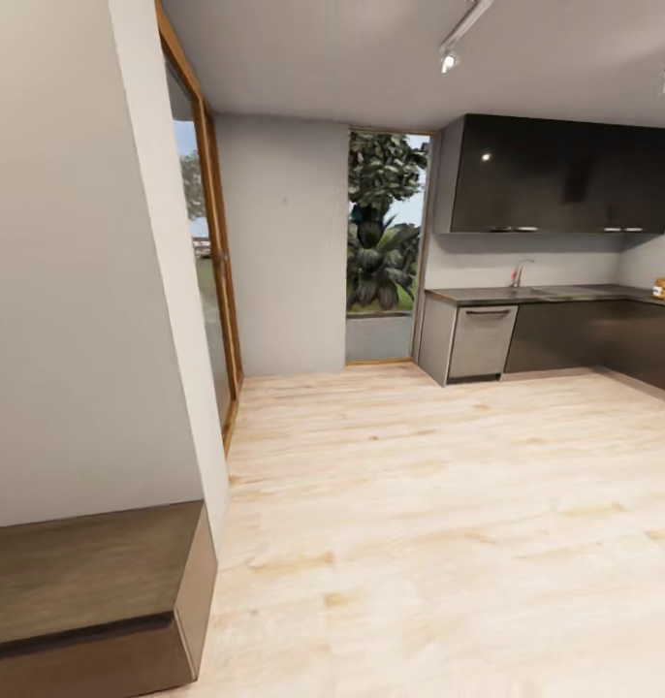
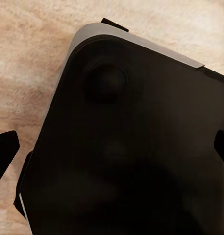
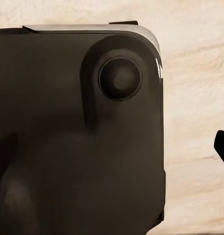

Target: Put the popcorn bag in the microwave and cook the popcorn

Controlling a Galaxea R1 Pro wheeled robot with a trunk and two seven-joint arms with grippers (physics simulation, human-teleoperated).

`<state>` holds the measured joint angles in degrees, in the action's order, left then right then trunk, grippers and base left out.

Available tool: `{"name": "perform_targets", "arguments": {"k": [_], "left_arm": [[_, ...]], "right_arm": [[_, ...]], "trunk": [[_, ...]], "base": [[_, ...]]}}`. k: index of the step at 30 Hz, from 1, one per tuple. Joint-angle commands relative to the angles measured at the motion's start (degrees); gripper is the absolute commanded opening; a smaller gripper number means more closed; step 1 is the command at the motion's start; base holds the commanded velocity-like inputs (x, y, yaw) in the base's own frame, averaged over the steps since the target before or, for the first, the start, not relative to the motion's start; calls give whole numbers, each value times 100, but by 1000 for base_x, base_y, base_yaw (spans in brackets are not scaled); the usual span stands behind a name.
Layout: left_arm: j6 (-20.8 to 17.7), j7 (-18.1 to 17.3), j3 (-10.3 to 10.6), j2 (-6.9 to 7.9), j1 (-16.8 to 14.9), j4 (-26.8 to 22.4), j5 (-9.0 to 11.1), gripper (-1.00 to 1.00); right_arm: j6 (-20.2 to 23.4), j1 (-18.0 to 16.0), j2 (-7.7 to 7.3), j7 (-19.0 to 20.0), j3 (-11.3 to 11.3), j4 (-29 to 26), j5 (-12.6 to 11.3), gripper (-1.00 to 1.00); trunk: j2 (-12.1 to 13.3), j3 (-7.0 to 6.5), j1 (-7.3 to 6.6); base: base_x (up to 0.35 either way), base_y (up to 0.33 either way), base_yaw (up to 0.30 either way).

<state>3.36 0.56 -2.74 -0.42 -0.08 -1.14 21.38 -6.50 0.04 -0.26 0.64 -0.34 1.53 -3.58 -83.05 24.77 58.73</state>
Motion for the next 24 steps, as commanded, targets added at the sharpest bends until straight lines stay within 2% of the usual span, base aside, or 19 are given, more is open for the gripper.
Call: {"name": "perform_targets", "arguments": {"k": [1, 24], "left_arm": [[16, 6, -25, -2, -1, 0, 6, 100], [16, 6, -25, -2, -1, 0, 6, 100]], "right_arm": [[-36, -5, 0, 7, -1, 14, -37, 100], [-30, -9, 0, 15, -1, 14, -29, 100]], "trunk": [[-3, 1, 0], [-3, -53, 0]], "base": [[0, 0, -296], [0, 0, -296]]}}
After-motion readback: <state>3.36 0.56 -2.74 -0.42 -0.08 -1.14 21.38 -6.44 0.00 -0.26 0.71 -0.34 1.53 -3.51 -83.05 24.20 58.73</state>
